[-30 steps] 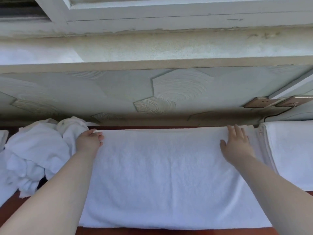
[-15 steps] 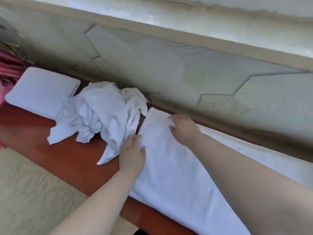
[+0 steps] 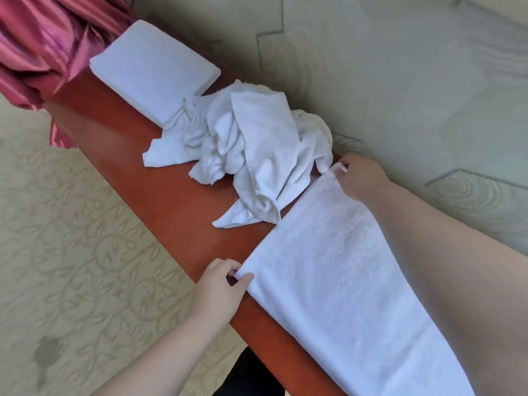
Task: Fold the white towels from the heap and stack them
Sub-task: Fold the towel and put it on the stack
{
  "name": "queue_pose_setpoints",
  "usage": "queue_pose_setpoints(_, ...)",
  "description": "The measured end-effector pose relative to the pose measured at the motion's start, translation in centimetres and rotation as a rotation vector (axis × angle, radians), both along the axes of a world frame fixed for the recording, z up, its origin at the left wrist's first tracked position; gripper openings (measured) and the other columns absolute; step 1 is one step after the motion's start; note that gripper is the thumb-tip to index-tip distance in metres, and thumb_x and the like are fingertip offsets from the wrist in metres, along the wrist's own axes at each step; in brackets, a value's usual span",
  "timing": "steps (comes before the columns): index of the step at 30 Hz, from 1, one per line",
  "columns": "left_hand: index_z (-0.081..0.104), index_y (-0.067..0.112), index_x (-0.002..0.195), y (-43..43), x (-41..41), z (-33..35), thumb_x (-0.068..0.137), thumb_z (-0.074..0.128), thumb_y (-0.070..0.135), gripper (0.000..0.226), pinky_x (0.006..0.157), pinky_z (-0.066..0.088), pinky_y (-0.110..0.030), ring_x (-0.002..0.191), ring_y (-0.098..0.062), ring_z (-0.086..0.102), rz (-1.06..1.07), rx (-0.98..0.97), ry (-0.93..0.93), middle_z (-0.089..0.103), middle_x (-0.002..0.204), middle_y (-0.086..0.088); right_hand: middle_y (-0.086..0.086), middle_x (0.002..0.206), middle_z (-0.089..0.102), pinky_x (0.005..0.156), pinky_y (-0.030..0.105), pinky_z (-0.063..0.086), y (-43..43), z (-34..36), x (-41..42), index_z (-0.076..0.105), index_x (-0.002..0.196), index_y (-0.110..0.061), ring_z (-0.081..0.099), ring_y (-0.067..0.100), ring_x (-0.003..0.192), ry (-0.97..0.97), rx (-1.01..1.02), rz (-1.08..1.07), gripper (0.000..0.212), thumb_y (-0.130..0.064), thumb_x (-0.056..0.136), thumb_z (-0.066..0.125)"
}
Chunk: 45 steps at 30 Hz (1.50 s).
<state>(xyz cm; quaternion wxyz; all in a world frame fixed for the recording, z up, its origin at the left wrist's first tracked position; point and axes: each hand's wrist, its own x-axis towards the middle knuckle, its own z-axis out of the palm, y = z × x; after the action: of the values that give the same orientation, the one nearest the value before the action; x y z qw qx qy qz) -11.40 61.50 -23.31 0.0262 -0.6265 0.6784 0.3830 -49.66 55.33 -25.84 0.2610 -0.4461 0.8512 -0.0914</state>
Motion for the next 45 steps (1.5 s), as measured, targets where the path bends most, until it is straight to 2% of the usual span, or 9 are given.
queue_pose_setpoints(6, 0.065, 0.040, 0.100, -1.8, 1.0, -0.6, 0.100, 0.062, 0.041, 0.003, 0.053, 0.044, -0.028, 0.053, -0.005, 0.051, -0.083, 0.231, 0.104, 0.055, 0.064, 0.009, 0.014, 0.112, 0.068, 0.080, 0.034, 0.043, 0.1, 0.7, -0.5, 0.065, 0.118, -0.010, 0.062, 0.035, 0.105, 0.112, 0.089, 0.100, 0.041, -0.042, 0.106, 0.042)
queue_pose_setpoints(15, 0.062, 0.046, 0.128, 0.0, 1.7, 0.3, 0.099, 0.063, 0.043, 0.029, 0.065, 0.040, -0.012, 0.080, 0.006, 0.057, -0.325, 0.055, 0.032, 0.057, 0.110, 0.022, 0.013, 0.117, 0.068, 0.081, 0.034, 0.043, 1.3, 1.3, 0.3, 0.061, 0.130, -0.012, 0.061, 0.034, 0.106, 0.061, 0.066, 0.065, 0.037, -0.036, 0.106, 0.047)
queue_pose_setpoints(19, 0.057, 0.035, 0.097, -0.2, 0.8, 0.7, 0.099, 0.057, 0.053, 0.019, 0.065, 0.052, -0.033, 0.074, -0.006, 0.058, -0.387, -0.005, -0.117, 0.062, 0.082, 0.012, 0.013, 0.113, 0.069, 0.078, 0.033, 0.042, 1.7, 1.4, 0.8, 0.063, 0.128, -0.014, 0.062, 0.035, 0.104, 0.078, 0.022, 0.031, 0.035, -0.036, 0.107, 0.046)
queue_pose_setpoints(21, 0.047, 0.024, 0.077, -0.5, 0.6, 0.1, 0.102, 0.052, 0.050, 0.036, 0.061, 0.049, -0.041, 0.062, -0.013, 0.054, -0.268, 0.015, -0.105, 0.057, 0.065, 0.006, 0.013, 0.109, 0.069, 0.078, 0.034, 0.043, 1.7, 1.3, 0.9, 0.065, 0.123, -0.015, 0.063, 0.036, 0.103, 0.096, 0.038, 0.011, 0.034, -0.037, 0.107, 0.044)
queue_pose_setpoints(25, 0.041, 0.017, 0.067, -0.6, 0.3, -0.7, 0.103, 0.052, 0.047, 0.049, 0.054, 0.037, -0.038, 0.054, -0.014, 0.039, -0.034, 0.028, -0.029, 0.043, 0.059, 0.005, 0.011, 0.108, 0.070, 0.091, 0.043, 0.052, 0.9, 0.8, 0.8, 0.066, 0.114, -0.019, 0.064, 0.038, 0.107, 0.149, 0.043, -0.050, 0.030, -0.040, 0.105, 0.046)
queue_pose_setpoints(30, 0.040, 0.018, 0.064, -0.3, 0.2, -1.5, 0.098, 0.059, 0.049, 0.050, 0.051, 0.033, -0.033, 0.052, -0.012, 0.036, 0.057, 0.034, -0.065, 0.039, 0.058, 0.005, 0.007, 0.108, 0.070, 0.084, 0.037, 0.052, 0.8, -0.1, 1.3, 0.067, 0.115, -0.022, 0.065, 0.032, 0.103, 0.084, -0.004, -0.147, 0.027, -0.043, 0.100, 0.060)
queue_pose_setpoints(37, 0.060, 0.022, 0.077, 0.9, 1.0, -1.2, 0.100, 0.059, 0.042, 0.030, 0.062, 0.054, -0.038, 0.061, -0.015, 0.064, 0.084, 0.036, 0.010, 0.066, 0.065, -0.002, 0.005, 0.097, 0.063, 0.071, 0.033, 0.043, 1.6, 0.0, 1.8, 0.058, 0.099, -0.019, 0.058, 0.026, 0.082, 0.017, -0.137, -0.105, 0.016, -0.034, 0.102, 0.056)
queue_pose_setpoints(43, 0.062, 0.024, 0.081, 1.1, 1.4, -0.7, 0.102, 0.060, 0.035, 0.024, 0.063, 0.055, -0.039, 0.058, -0.011, 0.068, 0.116, 0.071, 0.059, 0.067, 0.073, -0.003, 0.010, 0.109, 0.059, 0.073, 0.032, 0.042, 0.2, 0.4, 1.8, 0.059, 0.105, -0.020, 0.059, 0.028, 0.087, 0.083, 0.078, 0.065, 0.020, -0.039, 0.100, 0.058)
queue_pose_setpoints(45, 0.064, 0.028, 0.081, 0.7, 1.3, -0.6, 0.100, 0.060, 0.038, 0.022, 0.063, 0.058, -0.042, 0.058, -0.014, 0.067, 0.107, 0.079, 0.032, 0.069, 0.069, 0.002, 0.005, 0.097, 0.060, 0.072, 0.030, 0.039, -0.6, 1.1, 2.1, 0.058, 0.097, -0.017, 0.059, 0.028, 0.093, 0.129, 0.153, 0.157, 0.018, -0.035, 0.100, 0.057)
